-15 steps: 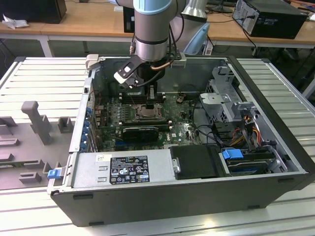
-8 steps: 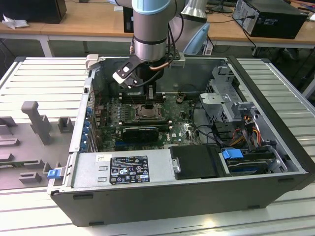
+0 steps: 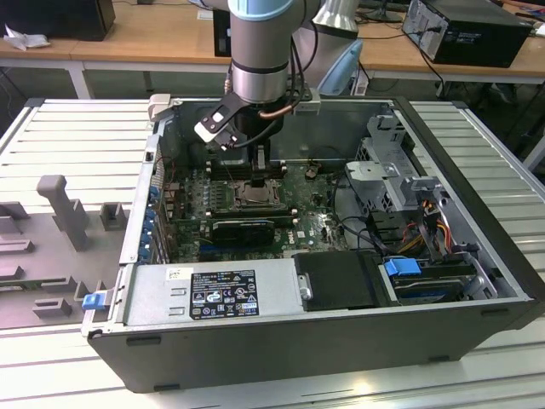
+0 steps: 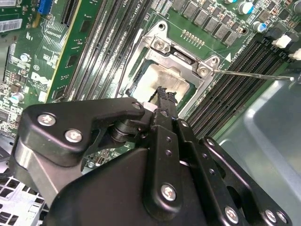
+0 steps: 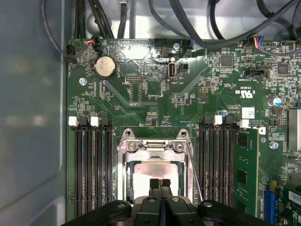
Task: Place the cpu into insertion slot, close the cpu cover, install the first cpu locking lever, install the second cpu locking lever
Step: 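Install the first cpu locking lever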
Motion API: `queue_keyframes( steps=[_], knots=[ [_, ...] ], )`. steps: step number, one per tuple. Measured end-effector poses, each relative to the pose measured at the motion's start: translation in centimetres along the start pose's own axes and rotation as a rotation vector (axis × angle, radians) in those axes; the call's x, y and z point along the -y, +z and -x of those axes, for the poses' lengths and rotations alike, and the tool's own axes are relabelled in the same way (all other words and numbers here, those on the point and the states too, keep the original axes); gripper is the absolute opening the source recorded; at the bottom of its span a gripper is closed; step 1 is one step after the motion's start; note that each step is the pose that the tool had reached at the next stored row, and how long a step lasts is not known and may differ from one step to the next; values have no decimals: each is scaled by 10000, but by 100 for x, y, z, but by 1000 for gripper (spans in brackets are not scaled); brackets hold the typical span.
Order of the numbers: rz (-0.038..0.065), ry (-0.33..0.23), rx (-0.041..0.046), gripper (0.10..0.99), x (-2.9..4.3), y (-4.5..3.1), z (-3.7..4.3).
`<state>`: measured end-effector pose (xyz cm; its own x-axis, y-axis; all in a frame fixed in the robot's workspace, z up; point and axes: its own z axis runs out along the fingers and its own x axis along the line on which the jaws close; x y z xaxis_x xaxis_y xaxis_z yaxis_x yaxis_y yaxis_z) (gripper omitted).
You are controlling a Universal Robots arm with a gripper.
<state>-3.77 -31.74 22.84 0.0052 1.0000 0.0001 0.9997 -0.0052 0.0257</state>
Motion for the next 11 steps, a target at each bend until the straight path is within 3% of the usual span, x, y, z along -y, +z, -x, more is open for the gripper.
queue_keyframes(
  steps=[11],
  knots=[
    [0, 0, 0, 106, -2, -72, 0]
  ],
)
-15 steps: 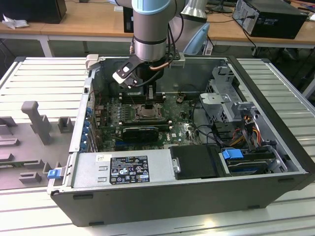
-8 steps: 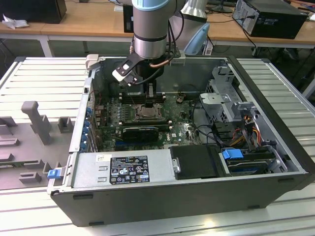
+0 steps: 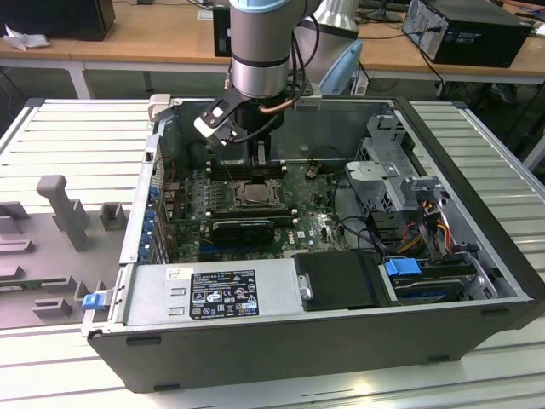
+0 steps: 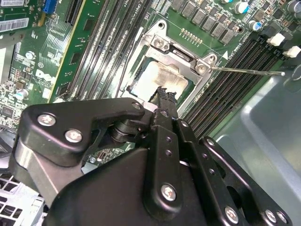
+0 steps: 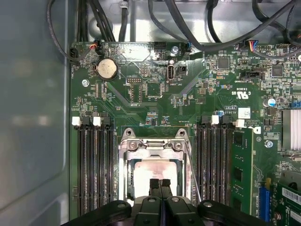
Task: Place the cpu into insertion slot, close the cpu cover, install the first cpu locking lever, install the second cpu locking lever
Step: 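Install the first cpu locking lever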
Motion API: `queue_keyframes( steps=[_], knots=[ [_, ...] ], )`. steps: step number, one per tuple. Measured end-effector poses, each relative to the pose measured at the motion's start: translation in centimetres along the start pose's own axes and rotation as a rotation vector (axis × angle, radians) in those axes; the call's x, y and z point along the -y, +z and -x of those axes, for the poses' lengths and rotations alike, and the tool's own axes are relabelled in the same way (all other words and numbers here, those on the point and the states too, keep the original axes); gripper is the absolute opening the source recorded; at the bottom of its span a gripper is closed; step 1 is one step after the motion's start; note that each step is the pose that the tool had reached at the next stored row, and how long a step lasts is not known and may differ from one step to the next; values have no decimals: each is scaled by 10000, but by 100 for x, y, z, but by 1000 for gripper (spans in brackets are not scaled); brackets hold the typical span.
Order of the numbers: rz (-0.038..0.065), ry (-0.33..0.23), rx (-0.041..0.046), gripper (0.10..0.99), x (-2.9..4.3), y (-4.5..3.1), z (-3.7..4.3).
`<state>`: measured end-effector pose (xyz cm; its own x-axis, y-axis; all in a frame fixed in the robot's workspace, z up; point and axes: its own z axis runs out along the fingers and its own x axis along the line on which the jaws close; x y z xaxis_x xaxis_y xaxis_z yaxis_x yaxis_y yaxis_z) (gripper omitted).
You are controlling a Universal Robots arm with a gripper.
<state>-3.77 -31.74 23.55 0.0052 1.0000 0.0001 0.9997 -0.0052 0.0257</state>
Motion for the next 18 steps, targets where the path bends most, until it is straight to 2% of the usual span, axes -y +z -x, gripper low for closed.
queue_keyframes(
  steps=[8, 18],
  knots=[
    [0, 1, 1, 106, 0, -13, 0],
    [0, 1, 0, 106, -2, -68, 0]
  ],
)
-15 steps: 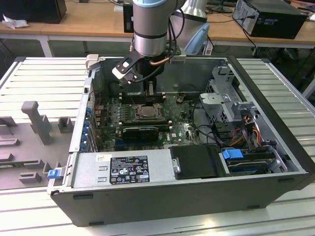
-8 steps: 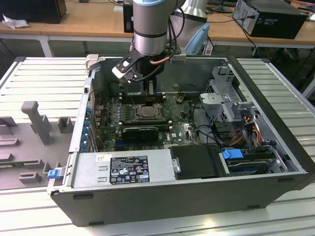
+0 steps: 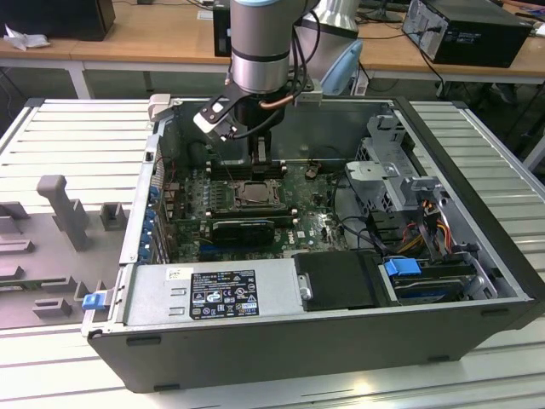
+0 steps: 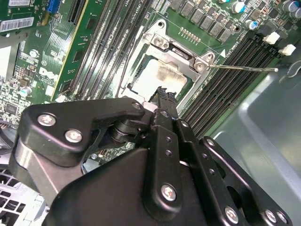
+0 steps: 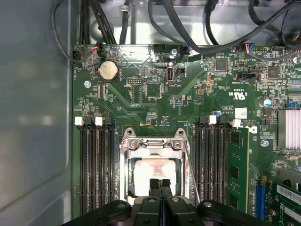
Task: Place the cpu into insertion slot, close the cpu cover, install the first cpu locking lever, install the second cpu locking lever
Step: 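Install the first cpu locking lever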
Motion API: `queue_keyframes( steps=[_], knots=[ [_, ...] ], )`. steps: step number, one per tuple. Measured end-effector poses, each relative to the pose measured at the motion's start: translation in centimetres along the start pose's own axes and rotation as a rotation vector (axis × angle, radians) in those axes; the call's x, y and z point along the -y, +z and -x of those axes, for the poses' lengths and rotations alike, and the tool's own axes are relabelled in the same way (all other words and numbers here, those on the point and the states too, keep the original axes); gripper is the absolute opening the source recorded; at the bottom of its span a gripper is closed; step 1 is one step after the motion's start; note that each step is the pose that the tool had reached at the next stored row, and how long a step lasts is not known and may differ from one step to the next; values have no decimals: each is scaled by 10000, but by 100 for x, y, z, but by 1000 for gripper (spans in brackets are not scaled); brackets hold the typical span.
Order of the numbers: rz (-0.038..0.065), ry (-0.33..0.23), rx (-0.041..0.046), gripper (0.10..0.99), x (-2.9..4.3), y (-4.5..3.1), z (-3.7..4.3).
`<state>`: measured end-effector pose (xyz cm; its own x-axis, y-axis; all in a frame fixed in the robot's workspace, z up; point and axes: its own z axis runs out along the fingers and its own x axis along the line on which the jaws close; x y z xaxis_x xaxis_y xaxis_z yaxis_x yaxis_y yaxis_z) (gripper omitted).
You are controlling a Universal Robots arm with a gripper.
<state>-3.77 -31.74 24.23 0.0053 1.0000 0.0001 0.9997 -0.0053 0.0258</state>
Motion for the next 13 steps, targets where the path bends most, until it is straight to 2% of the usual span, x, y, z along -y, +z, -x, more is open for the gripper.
queue_keyframes(
  steps=[13],
  knots=[
    [0, 0, 0, 106, -1, -23, 0]
  ],
)
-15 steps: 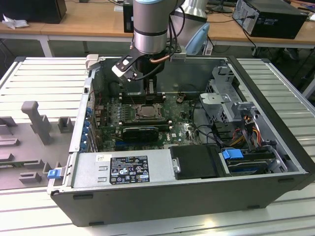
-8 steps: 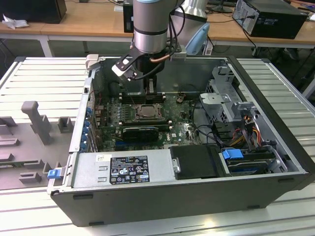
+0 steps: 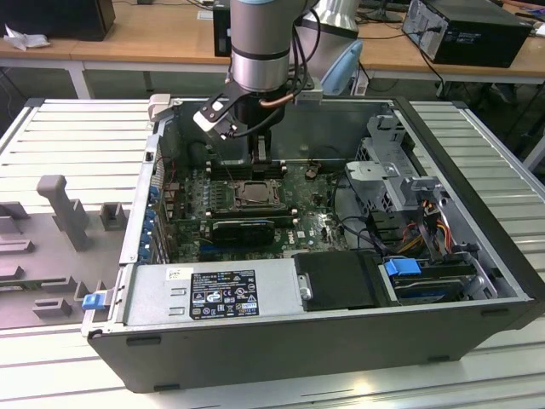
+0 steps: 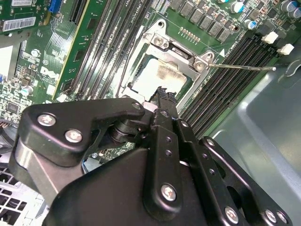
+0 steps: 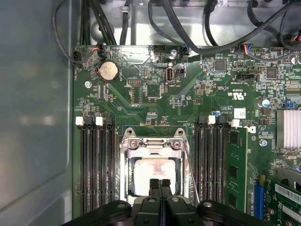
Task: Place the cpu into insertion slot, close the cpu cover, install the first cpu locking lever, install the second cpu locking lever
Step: 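Install the first cpu locking lever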
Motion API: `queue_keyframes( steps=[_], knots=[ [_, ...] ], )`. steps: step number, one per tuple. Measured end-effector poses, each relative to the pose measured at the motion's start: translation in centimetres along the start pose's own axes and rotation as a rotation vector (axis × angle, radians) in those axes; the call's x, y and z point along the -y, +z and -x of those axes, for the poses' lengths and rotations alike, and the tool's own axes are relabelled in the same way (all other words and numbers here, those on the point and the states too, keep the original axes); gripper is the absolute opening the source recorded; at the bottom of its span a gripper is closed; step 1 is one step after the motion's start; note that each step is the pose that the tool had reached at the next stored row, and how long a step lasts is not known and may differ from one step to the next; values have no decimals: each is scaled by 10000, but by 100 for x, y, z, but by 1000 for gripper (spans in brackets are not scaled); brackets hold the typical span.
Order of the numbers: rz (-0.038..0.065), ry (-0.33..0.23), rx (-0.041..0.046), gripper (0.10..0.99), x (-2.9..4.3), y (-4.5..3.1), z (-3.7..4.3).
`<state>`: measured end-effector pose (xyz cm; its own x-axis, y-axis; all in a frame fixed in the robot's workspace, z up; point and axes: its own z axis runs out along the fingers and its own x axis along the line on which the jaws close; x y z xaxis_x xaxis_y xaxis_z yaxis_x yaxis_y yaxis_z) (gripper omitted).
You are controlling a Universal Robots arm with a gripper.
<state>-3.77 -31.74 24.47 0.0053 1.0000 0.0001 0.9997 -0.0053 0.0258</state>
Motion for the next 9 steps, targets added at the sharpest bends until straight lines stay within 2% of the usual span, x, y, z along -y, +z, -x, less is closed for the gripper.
queue_keyframes(
  steps=[9],
  knots=[
    [0, 2, 1, 106, 0, -18, 0]
  ],
)
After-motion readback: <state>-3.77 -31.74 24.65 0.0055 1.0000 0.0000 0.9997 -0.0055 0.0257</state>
